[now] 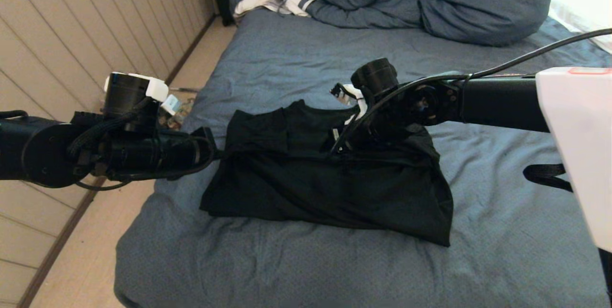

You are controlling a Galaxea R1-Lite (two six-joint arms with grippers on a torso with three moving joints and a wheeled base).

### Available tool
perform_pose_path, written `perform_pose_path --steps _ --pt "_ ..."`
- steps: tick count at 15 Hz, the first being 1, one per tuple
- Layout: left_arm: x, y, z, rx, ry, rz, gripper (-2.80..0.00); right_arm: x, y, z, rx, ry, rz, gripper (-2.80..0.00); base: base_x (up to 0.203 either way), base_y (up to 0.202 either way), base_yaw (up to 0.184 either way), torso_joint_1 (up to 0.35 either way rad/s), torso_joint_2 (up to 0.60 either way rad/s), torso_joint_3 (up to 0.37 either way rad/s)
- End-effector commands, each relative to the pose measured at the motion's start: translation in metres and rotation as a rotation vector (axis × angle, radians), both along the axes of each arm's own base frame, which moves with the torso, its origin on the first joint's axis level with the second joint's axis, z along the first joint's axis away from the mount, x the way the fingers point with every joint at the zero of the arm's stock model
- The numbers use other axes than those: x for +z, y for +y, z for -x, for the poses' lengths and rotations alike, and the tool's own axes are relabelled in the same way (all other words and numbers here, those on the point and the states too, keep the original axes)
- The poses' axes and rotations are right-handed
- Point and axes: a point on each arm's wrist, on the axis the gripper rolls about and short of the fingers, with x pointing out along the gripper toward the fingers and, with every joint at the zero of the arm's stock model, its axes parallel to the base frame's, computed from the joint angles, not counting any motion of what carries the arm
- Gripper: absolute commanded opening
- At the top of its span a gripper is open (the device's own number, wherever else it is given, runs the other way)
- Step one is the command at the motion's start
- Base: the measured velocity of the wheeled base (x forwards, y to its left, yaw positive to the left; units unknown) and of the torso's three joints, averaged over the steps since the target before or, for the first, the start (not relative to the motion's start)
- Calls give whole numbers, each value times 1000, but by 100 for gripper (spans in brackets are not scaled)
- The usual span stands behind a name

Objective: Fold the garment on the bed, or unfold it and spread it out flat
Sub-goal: Fold the black T-shirt

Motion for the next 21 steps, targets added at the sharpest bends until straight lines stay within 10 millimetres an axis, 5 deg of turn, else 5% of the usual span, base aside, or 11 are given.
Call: perform_pose_path --steps 1,8,9,10,21 --pt "-2 0 0 -2 9 2 -280 -9 2 -6 -19 -1 11 0 0 0 0 0 0 0" --pt "-4 -1 -1 0 17 7 -280 -18 13 -8 -39 -36 53 0 0 0 0 0 0 0" --pt "-5 -1 -1 0 20 5 -280 -19 14 -8 -42 -37 59 -182 0 0 0 0 0 0" --pt "-6 -1 -1 1 22 6 -280 -19 13 -8 -47 -38 63 -280 0 0 0 0 0 0" --pt "-3 -1 1 8 22 18 -280 6 1 31 -34 -40 71 -280 0 0 0 0 0 0"
